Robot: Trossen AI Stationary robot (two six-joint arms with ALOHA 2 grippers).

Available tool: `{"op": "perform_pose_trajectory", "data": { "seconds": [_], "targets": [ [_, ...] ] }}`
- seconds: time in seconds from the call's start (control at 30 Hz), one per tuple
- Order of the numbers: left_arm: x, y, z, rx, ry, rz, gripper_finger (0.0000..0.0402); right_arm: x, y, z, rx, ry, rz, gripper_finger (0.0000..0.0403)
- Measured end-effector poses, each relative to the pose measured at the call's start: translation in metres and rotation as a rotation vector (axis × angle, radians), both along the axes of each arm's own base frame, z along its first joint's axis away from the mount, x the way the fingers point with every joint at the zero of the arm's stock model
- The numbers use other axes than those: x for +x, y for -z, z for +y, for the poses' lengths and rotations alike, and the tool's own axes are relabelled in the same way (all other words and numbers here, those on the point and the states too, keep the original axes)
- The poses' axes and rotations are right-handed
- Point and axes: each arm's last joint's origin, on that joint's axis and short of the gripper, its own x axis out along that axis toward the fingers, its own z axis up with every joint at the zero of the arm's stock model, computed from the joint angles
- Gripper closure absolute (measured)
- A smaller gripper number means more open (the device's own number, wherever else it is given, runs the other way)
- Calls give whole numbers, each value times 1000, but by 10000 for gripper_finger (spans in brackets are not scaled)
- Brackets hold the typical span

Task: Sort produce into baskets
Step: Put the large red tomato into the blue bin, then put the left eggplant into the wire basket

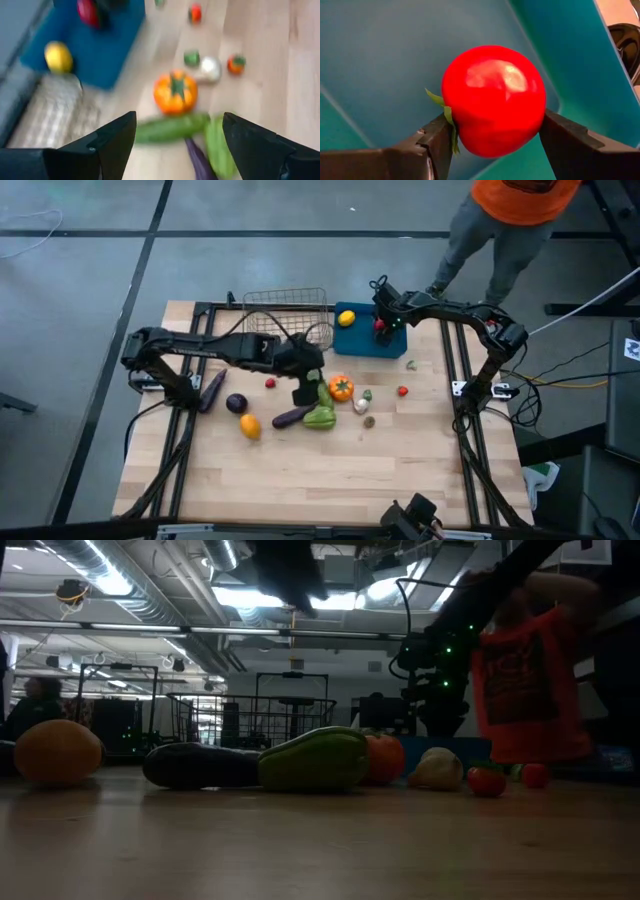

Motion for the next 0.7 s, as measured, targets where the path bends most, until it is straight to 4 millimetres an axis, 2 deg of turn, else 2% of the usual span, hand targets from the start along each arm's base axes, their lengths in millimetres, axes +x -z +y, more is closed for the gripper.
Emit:
{"op": "perform_pose_trajectory", "data": {
  "seconds": [0.17,0.27,0.5,0.7],
  "targets": [
    [-11,12,-18,-86,-83,133,109,0,0,0,3,-2,4,146],
    [-11,22,-30,-107,-104,199,109,0,0,0,3,-3,4,122],
    [0,55,-52,-95,-92,335,109,0,0,0,5,-3,6,46],
    [7,85,-57,-83,-133,465,109,-3,-1,3,19,-11,25,25]
  ]
}}
